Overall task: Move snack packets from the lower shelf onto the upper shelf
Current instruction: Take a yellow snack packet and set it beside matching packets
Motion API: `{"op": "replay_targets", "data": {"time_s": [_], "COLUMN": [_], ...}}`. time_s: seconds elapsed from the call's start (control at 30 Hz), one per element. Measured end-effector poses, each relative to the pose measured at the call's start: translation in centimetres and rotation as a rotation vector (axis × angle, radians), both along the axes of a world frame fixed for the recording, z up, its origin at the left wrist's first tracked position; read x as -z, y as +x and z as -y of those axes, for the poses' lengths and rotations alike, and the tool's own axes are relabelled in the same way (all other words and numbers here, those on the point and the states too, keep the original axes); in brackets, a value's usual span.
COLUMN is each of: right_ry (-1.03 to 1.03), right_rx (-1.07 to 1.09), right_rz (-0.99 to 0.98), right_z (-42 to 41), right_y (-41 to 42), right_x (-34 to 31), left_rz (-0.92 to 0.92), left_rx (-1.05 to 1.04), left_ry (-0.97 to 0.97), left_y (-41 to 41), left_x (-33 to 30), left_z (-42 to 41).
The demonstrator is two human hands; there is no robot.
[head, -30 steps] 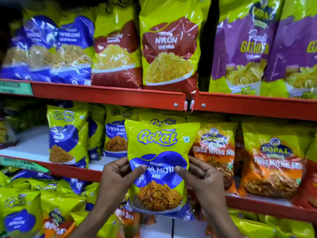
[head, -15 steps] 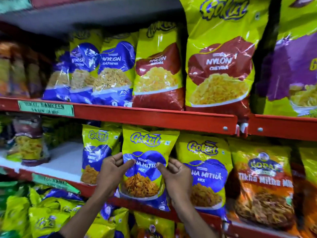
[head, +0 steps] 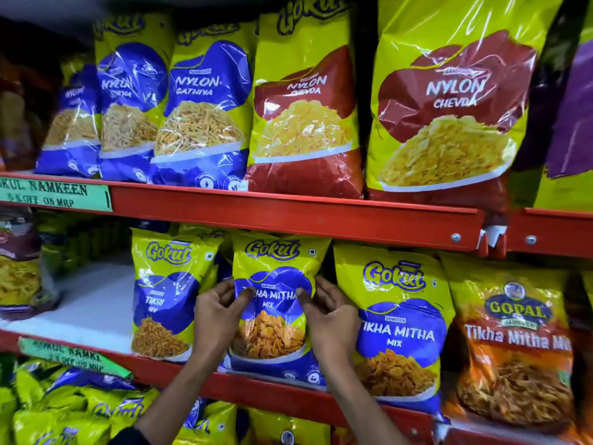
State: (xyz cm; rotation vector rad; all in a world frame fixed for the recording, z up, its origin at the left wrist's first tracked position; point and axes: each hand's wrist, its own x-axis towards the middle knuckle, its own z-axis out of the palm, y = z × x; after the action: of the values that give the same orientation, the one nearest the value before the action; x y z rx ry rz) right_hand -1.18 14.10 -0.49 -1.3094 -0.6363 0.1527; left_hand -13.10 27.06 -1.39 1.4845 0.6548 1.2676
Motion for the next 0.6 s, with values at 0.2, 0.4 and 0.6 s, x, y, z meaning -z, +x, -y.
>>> {"op": "replay_targets", "data": {"time_s": [0.2,0.4,0.6], "right_ry": [-0.033,-0.188,-0.511], "right_rx": [0.017,0.227,0.186], "right_rz": [0.075,0.632,1.206], "right_z": [0.4,3.0,1.6], "right_y": [-0.4,-3.7,-2.2], "right_x": [1.0,3.7,5.2], "left_rz": [-0.093,-0.226,-0.590], "left_rx": [-0.071,-0.184,-0.181], "left_ry": [0.061,0.434,0.903], "left_y": [-0.3,-2.0,-1.4], "left_x": [0.7,3.0,5.6], "left_z": [0.8,4.6,3.7]}}
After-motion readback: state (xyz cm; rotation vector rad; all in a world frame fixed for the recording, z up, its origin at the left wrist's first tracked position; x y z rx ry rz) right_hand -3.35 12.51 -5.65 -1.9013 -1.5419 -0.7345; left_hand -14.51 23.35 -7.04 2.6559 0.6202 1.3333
